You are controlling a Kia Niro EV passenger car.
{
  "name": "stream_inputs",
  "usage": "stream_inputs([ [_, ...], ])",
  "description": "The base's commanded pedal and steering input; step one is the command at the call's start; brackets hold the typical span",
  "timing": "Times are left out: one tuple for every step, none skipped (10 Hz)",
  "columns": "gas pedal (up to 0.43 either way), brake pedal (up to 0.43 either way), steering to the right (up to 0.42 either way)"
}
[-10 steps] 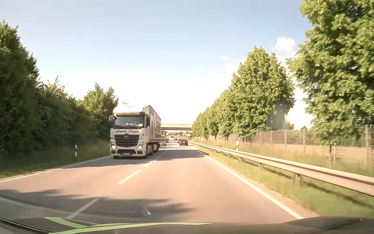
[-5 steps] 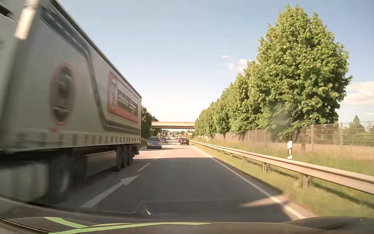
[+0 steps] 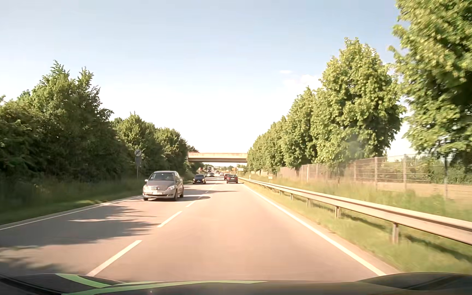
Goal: Follow the waypoints while adhering to traffic rules and regulations
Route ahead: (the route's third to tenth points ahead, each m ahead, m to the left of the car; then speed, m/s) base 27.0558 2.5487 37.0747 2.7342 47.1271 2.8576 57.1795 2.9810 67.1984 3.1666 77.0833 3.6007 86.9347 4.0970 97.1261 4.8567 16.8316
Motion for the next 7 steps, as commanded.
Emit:
stream_inputs([
  [0.059, 0.000, 0.000],
  [0.047, 0.000, 0.000],
  [0.047, 0.000, 0.000],
  [0.047, 0.000, 0.000],
  [0.039, 0.000, 0.000],
  [0.039, 0.000, 0.000],
  [0.039, 0.000, 0.000],
])
